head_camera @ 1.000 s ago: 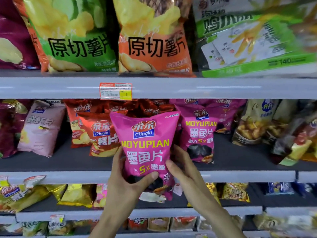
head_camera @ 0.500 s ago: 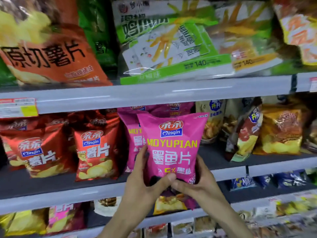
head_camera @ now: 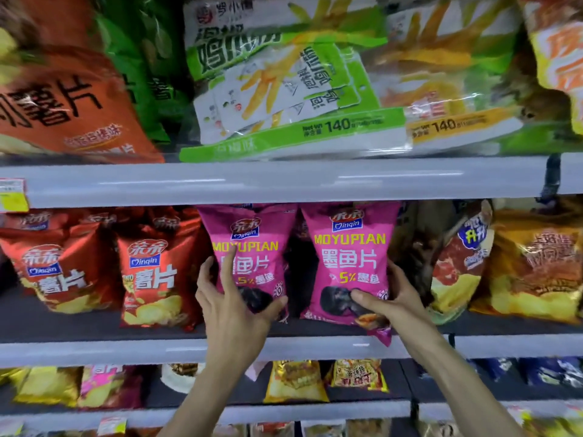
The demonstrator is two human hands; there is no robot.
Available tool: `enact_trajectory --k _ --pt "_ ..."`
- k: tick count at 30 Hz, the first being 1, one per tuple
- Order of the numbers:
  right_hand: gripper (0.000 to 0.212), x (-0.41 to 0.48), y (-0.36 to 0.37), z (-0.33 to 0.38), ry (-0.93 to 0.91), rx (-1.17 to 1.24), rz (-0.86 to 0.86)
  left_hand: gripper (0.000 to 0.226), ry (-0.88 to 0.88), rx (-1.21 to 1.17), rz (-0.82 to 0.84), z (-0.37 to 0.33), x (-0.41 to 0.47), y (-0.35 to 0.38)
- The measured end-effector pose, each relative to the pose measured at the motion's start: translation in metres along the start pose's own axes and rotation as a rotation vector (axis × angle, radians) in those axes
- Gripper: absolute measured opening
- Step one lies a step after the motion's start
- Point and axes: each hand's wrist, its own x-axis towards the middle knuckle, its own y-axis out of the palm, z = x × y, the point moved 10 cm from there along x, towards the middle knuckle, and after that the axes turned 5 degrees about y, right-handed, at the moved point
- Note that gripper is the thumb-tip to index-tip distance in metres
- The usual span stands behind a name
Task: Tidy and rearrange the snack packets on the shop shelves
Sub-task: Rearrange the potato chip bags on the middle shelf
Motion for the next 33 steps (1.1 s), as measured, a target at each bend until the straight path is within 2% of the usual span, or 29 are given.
enact_trajectory --k 4,9,14,19,22,26,29,33 --pt "0.088 0.022 0.020 -0.013 0.022 -0.038 0.091 0.110 -0.026 -0.038 -0.026 0.017 0.006 -0.002" --pt "0.072 0.037 0.032 -0.021 0.044 -0.078 0.190 0.111 -0.046 -0.043 -0.023 0.023 0.010 -0.010" --pt "0.072 0.047 0.029 -0.025 0.083 -0.126 0.224 0.113 -0.036 -0.037 -0.037 0.023 0.013 -0.011" --pt "0.065 0.031 0.028 -0.018 0.059 -0.188 0.102 0.117 -0.039 -0.101 0.040 0.032 0.010 -0.011" --pt "0.058 0.017 0.023 -0.008 0.034 -0.390 0.005 0.111 0.019 -0.096 0.132 0.030 0.002 -0.016" --pt "0.053 -0.013 0.028 0.007 -0.030 -0.627 -0.061 0.095 0.116 -0.036 0.216 0.025 -0.014 -0.026" --pt "0.058 -0.037 0.030 0.011 -0.080 -0.771 -0.095 0.076 0.190 -0.006 0.240 0.016 -0.022 -0.031" --pt "0.067 -0.073 0.023 0.004 -0.009 -0.972 -0.157 0.062 0.272 0.001 0.308 0.001 -0.037 -0.016"
